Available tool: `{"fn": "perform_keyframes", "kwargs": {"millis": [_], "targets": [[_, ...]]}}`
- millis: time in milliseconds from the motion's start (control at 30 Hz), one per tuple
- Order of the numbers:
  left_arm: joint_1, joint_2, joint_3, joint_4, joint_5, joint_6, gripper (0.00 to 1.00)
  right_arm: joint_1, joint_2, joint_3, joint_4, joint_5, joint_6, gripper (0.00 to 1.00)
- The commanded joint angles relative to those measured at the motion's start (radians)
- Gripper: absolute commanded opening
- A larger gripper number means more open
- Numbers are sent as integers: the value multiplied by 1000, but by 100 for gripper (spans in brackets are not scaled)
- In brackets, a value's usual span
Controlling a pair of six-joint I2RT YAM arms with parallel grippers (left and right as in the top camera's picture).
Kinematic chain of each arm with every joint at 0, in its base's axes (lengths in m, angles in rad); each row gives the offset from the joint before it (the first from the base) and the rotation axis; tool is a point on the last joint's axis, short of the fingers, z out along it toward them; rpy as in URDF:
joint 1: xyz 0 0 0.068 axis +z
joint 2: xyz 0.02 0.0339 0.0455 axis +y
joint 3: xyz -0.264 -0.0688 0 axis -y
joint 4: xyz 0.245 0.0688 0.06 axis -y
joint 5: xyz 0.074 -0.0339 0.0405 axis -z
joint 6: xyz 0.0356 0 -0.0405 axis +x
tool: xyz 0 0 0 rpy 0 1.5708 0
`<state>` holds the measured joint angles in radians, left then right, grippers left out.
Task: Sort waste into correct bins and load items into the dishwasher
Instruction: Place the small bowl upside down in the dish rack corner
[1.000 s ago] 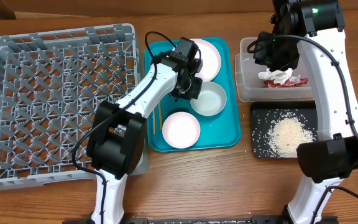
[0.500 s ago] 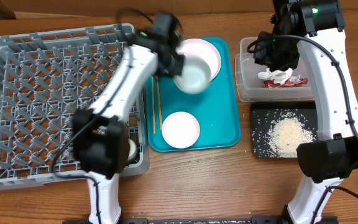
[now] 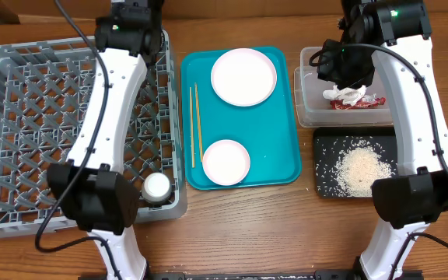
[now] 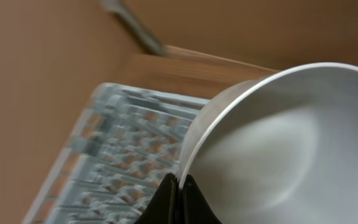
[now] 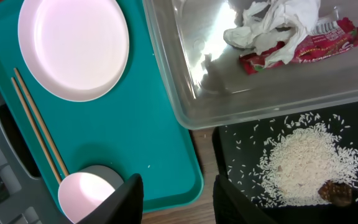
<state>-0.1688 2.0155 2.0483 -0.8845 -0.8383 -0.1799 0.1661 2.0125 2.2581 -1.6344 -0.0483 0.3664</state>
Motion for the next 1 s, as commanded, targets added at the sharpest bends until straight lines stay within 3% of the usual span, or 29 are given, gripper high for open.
{"fn": "perform_keyframes", "kwargs": {"millis": [0, 167, 400, 800, 967], "targets": [[-3, 64, -10, 23, -228, 6, 4, 5, -11, 20, 5, -6, 3, 39], [-11, 170, -10, 103, -258, 150, 4, 5, -11, 20, 5, -6, 3, 40], [-32, 299, -10, 254, -562, 162, 4, 5, -11, 20, 6, -6, 3, 47], [-100, 341, -10, 249, -510, 159, 4, 5, -8, 20, 16, -6, 3, 50], [-134, 341, -11, 156, -419, 150, 4, 5, -8, 20, 13, -6, 3, 51]]}}
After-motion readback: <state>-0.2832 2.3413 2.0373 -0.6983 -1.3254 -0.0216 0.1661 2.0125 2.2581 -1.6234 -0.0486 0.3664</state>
